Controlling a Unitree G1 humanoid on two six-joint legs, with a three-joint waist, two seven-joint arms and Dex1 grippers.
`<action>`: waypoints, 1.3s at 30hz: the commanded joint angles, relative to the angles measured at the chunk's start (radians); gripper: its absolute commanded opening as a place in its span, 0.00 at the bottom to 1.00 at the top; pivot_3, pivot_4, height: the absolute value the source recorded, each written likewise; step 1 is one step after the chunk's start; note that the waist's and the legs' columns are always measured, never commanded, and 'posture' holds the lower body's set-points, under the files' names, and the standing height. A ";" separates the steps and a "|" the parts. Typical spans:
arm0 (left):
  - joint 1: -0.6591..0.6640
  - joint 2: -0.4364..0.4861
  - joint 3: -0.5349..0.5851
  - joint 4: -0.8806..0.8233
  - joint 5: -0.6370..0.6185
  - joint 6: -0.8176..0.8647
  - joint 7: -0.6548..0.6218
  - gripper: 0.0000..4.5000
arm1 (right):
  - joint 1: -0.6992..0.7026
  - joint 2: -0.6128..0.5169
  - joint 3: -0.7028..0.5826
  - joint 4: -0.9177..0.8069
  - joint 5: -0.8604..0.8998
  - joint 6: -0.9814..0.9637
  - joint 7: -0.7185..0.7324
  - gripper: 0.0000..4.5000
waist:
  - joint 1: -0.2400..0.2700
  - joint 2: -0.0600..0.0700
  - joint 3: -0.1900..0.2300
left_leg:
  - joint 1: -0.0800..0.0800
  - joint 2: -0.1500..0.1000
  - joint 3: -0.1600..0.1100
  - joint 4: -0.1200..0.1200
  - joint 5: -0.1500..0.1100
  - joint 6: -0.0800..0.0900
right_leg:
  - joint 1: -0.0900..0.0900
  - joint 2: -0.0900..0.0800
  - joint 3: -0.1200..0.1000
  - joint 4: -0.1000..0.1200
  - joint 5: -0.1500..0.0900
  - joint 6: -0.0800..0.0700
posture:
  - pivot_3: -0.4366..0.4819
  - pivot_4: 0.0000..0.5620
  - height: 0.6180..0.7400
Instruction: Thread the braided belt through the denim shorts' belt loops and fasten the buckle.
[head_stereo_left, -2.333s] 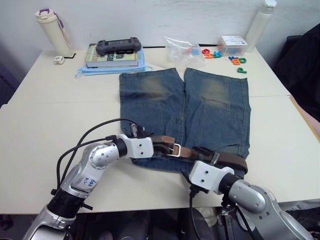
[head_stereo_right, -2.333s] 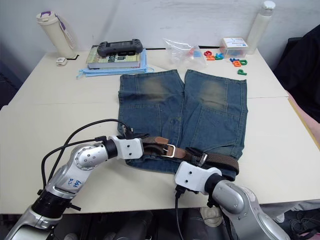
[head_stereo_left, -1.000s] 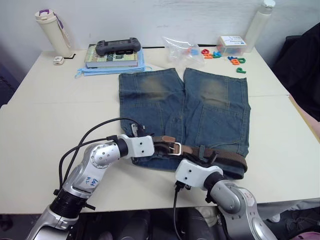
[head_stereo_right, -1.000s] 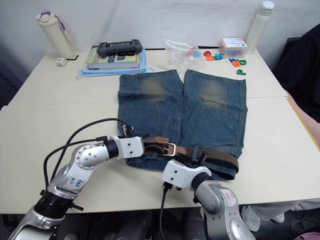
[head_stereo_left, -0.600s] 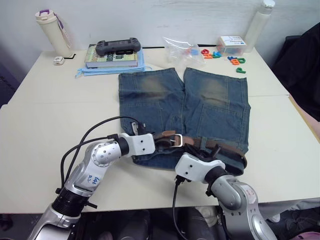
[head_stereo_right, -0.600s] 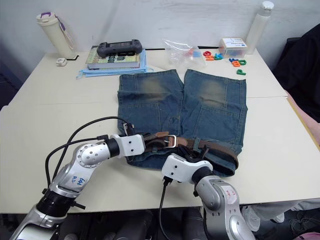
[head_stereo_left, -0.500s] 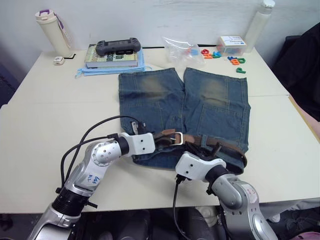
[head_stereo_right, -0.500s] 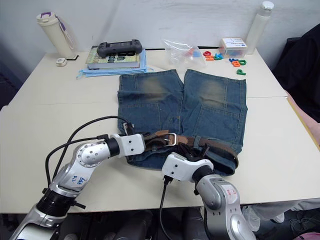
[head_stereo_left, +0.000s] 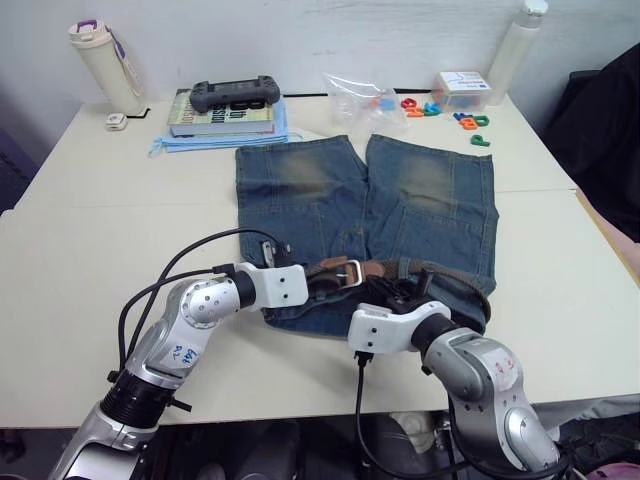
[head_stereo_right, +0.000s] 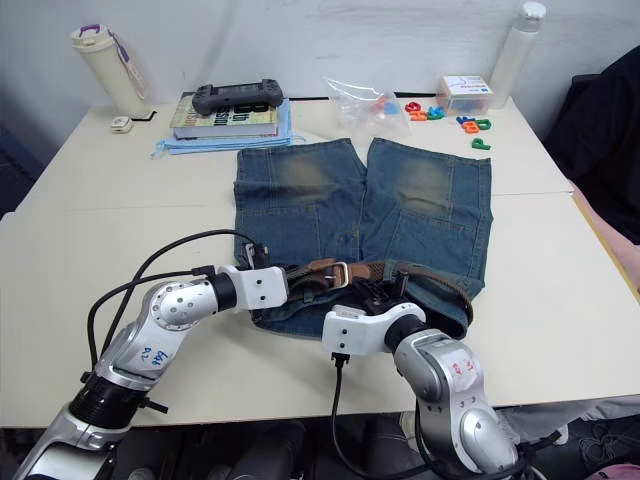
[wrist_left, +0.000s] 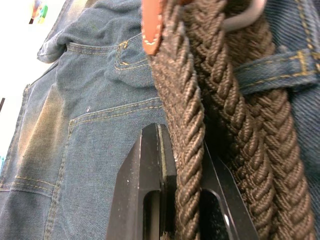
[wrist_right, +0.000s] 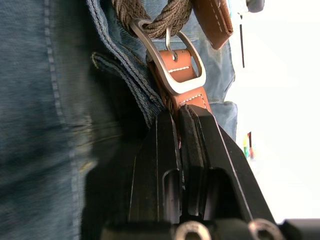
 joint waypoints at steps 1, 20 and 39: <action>0.010 0.019 -0.012 -0.020 0.016 -0.007 -0.022 0.00 | -0.052 0.009 -0.039 -0.020 -0.020 -0.037 0.051 0.01 | 0.000 0.000 0.000 | 0.000 0.000 0.000 0.000 0.000 0.000 | 0.000 0.000 0.000 0.000 0.000 0.000 | 0.48 0.27 0.34; -0.001 0.001 -0.014 -0.011 0.039 0.003 -0.014 0.00 | -0.019 0.123 -0.123 0.001 0.024 -0.032 0.104 0.01 | 0.002 0.000 0.000 | 0.000 0.000 0.000 0.000 0.000 0.000 | -0.001 0.000 0.000 0.002 -0.001 -0.001 | 0.48 0.27 0.34; 0.004 -0.016 -0.012 -0.008 0.029 0.023 -0.025 0.00 | 0.072 0.118 -0.147 0.039 -0.007 -0.089 0.023 0.82 | 0.002 0.000 0.000 | 0.000 0.000 0.000 0.001 0.000 -0.001 | -0.001 0.000 0.000 0.004 -0.001 -0.002 | 0.48 0.27 0.34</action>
